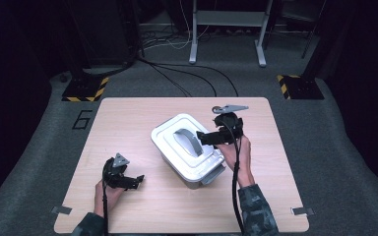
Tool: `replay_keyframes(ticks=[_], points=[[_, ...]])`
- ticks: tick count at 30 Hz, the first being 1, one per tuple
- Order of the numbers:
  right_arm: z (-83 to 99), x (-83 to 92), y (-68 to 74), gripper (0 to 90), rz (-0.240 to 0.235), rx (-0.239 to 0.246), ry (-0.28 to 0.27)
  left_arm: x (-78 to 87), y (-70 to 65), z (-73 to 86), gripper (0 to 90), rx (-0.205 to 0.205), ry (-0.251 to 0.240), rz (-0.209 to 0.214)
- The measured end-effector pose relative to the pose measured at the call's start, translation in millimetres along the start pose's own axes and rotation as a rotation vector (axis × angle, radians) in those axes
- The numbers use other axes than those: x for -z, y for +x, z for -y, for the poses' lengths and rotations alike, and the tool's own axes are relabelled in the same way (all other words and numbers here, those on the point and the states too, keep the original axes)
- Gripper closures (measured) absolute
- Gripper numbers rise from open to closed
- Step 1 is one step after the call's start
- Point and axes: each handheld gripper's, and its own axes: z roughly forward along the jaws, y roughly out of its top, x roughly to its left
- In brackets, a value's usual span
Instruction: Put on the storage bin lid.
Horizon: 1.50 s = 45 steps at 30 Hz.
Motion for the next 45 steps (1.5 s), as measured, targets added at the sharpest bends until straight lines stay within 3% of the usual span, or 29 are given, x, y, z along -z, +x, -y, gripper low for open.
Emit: replay_keyframes(ticks=[13, 27, 36, 45], points=[[12.1, 20.8, -39.5, 0.0, 0.074, -0.056, -0.021, -0.1, -0.1, 0.0, 0.6, 0.002, 0.000, 0.001], [48.8, 25.1, -82.6, 0.0, 0.148, -0.152, -0.004, 0.0, 0.0, 0.0, 0.6, 0.000, 0.000, 0.000], [87.1, 11.5, -111.0, 0.0, 0.214, -0.212, 0.064, 0.0, 0.0, 0.0, 0.7, 0.000, 0.000, 0.000], [119.9, -5.3, -118.8, 0.0, 0.271, -0.220, 0.143, 0.0, 0.0, -0.2, 0.6, 0.002, 0.001, 0.000]])
